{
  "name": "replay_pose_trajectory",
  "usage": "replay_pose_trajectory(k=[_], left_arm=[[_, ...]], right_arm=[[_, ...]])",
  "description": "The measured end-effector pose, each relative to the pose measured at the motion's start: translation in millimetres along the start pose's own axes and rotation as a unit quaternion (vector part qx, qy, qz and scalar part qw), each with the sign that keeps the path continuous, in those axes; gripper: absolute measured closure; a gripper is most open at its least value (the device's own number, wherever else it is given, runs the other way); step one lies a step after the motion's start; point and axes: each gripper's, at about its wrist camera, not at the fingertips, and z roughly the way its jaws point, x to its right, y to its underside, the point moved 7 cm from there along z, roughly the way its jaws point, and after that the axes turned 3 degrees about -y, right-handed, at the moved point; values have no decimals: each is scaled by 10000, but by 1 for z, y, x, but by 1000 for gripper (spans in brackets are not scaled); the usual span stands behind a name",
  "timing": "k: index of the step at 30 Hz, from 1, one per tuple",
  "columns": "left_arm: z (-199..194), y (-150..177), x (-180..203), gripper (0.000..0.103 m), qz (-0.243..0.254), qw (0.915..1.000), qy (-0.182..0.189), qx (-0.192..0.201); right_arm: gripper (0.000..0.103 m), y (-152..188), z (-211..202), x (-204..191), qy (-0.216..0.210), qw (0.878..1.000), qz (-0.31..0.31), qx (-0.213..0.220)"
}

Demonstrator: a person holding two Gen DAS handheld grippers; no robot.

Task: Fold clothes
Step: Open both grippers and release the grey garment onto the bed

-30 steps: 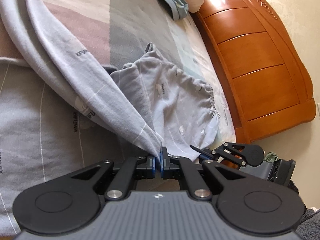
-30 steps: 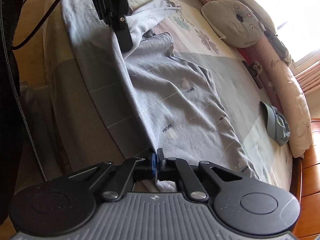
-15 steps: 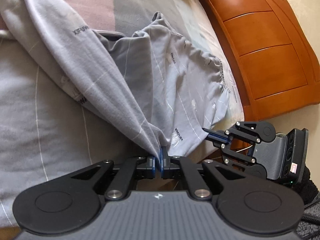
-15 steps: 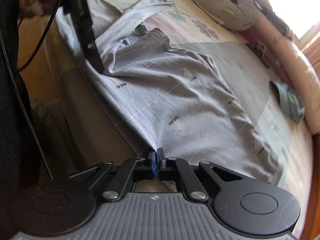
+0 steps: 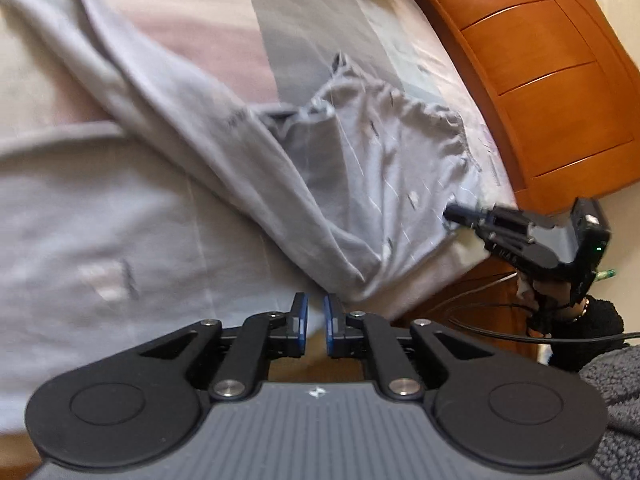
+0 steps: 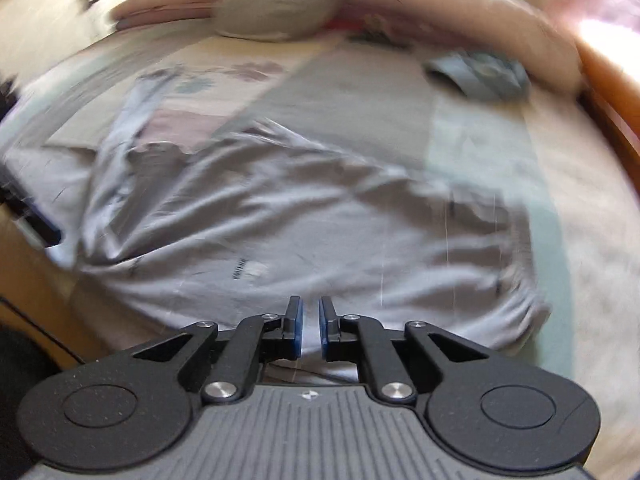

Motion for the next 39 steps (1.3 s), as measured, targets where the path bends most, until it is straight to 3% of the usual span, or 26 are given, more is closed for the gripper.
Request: replay_pose_trajectory(k=[3, 7, 9, 13, 18, 20, 27, 31, 39], left_arm=[[-9, -16, 5, 87, 418, 9984, -315, 232], [3, -41, 29, 86, 1353, 9863, -762, 548], [14, -53, 45, 86, 1864, 9754, -952, 687], [42, -64, 83, 85, 2609, 9581, -860, 814], [76, -58, 108, 78, 2909, 9522, -637, 683], [87, -52, 108, 78, 2906, 9527, -691, 563], [95, -45, 97, 77, 2748, 9577, -749, 413], [96, -45, 98, 77, 2760, 9569, -798, 417], [99, -45, 100, 73, 2788, 9559, -816, 429]], right_arm=[[91, 21, 0, 5, -5, 9998, 160, -144], [90, 33, -25, 18, -248, 9918, 1248, 71], [90, 40, -30, 24, -631, 9764, 2043, 316], [87, 57, -27, 34, -1103, 9369, 3242, 701], [80, 70, -18, 43, -1515, 8839, 4296, 1058], [78, 76, -16, 45, -1514, 8717, 4520, 1132], [69, 81, -31, 73, -1106, 8528, 4843, 1612], [69, 80, -30, 81, -829, 8623, 4741, 1575], [69, 80, -32, 91, -546, 8675, 4648, 1687]])
